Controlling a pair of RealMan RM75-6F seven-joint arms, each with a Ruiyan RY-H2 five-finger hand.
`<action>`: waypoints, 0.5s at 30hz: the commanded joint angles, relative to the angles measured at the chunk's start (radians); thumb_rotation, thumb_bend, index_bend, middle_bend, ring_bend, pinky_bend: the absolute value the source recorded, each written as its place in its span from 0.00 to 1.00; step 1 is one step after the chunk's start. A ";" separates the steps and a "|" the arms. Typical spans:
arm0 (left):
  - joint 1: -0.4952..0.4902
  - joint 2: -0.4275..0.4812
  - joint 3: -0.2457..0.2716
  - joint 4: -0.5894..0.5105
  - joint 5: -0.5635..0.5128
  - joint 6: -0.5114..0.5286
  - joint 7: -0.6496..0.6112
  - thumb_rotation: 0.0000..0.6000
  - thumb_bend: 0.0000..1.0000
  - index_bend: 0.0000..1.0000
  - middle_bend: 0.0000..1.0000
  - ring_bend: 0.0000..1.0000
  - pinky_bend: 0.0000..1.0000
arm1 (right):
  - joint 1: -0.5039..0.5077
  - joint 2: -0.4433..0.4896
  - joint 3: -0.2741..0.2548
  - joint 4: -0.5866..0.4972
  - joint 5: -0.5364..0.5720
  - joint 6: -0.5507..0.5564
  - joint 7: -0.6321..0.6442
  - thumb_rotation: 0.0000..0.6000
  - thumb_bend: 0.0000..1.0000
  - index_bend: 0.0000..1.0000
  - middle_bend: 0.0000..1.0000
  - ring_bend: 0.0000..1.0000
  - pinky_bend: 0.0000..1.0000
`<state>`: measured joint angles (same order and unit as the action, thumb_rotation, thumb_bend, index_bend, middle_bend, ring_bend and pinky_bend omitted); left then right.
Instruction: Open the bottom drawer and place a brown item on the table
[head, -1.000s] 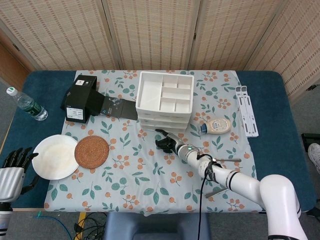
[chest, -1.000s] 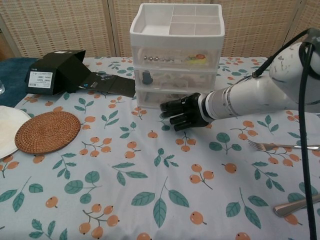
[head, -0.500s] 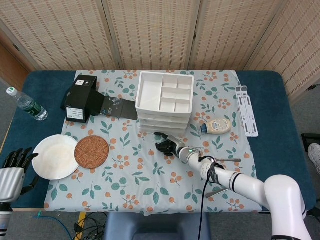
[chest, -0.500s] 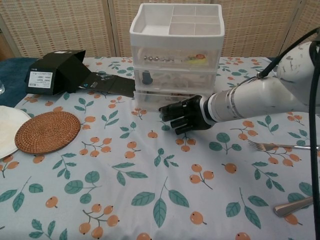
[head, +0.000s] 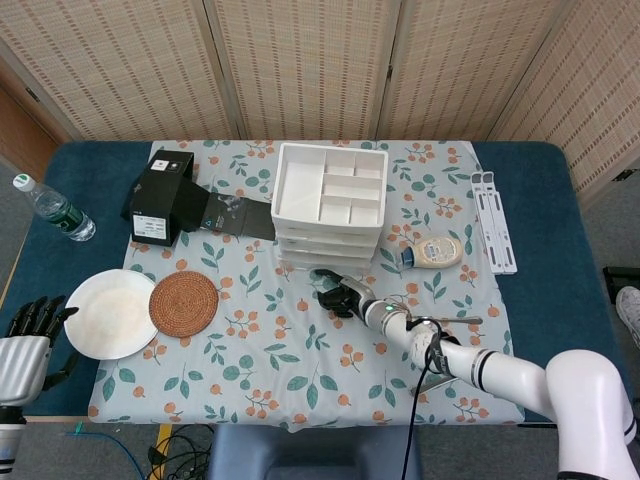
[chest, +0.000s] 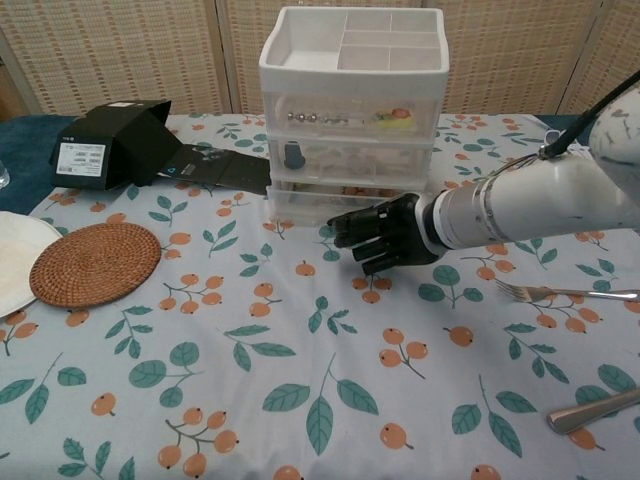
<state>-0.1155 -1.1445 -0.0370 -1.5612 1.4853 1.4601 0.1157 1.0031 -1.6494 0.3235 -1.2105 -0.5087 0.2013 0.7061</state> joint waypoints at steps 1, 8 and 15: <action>0.001 0.001 0.000 0.000 -0.001 0.001 -0.001 1.00 0.32 0.20 0.13 0.07 0.09 | -0.024 0.043 -0.010 -0.072 -0.013 0.017 -0.018 1.00 0.62 0.04 0.80 1.00 1.00; -0.002 -0.001 -0.001 -0.002 0.008 0.004 -0.003 1.00 0.32 0.20 0.13 0.07 0.09 | -0.087 0.179 -0.020 -0.292 -0.109 0.128 -0.106 1.00 0.62 0.04 0.80 1.00 1.00; -0.006 -0.002 0.000 -0.005 0.015 0.002 0.001 1.00 0.32 0.20 0.13 0.07 0.09 | -0.069 0.255 -0.081 -0.365 -0.112 0.231 -0.222 1.00 0.62 0.04 0.80 1.00 1.00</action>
<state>-0.1214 -1.1462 -0.0372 -1.5661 1.5002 1.4617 0.1162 0.9270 -1.4155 0.2629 -1.5587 -0.6304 0.4138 0.5084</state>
